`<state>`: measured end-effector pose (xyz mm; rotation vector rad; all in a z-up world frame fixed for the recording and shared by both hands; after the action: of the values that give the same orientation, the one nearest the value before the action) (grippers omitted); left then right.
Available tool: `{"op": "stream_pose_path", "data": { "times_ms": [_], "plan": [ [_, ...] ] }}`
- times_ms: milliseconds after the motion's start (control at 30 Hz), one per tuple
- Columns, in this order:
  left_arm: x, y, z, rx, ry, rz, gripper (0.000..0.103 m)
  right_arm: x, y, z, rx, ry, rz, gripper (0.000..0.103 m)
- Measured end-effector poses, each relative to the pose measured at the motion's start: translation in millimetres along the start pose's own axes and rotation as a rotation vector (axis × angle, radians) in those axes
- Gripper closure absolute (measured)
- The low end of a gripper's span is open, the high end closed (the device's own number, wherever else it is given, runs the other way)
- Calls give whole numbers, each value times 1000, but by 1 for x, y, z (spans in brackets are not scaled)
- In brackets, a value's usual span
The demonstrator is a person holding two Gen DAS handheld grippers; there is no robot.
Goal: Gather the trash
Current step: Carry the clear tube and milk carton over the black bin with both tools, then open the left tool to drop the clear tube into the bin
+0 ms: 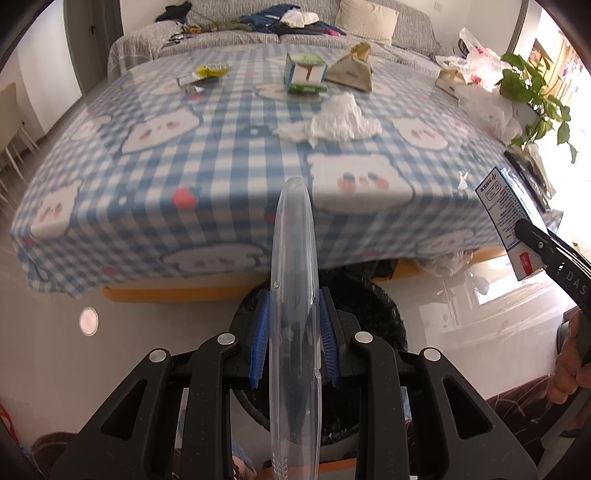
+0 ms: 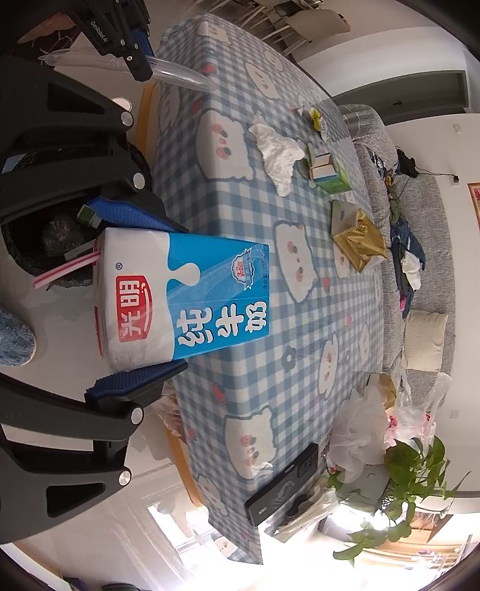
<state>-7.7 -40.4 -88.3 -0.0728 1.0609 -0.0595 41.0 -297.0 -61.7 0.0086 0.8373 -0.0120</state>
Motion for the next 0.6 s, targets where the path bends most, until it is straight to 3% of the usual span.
{"op": "stream_pose_path", "data": {
  "times_ms": [600],
  "plan": [
    [72,-2,-54,-34,131,48,78,46,7,-65,-15,139,6,41]
  ]
}}
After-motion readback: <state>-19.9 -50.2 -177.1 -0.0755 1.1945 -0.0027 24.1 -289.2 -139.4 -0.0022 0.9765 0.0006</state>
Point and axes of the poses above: each gripper's, at about its wrist camera, not at the fingertips, and x roughly the way its jaws point, y to its left, z to its top, the point moved 4 cm from there along x, roughly the way its jaws point
